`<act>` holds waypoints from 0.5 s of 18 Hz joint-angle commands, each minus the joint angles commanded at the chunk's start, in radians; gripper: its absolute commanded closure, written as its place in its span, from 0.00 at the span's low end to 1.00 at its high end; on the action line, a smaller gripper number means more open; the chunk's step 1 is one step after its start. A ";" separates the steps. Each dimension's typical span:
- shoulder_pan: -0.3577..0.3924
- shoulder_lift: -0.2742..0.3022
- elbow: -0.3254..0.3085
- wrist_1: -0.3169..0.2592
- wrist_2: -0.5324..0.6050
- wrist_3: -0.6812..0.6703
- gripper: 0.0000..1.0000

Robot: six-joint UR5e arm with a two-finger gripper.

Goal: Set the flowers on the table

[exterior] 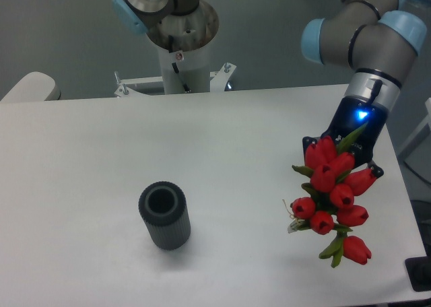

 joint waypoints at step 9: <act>-0.038 0.023 -0.014 0.000 0.196 0.020 0.71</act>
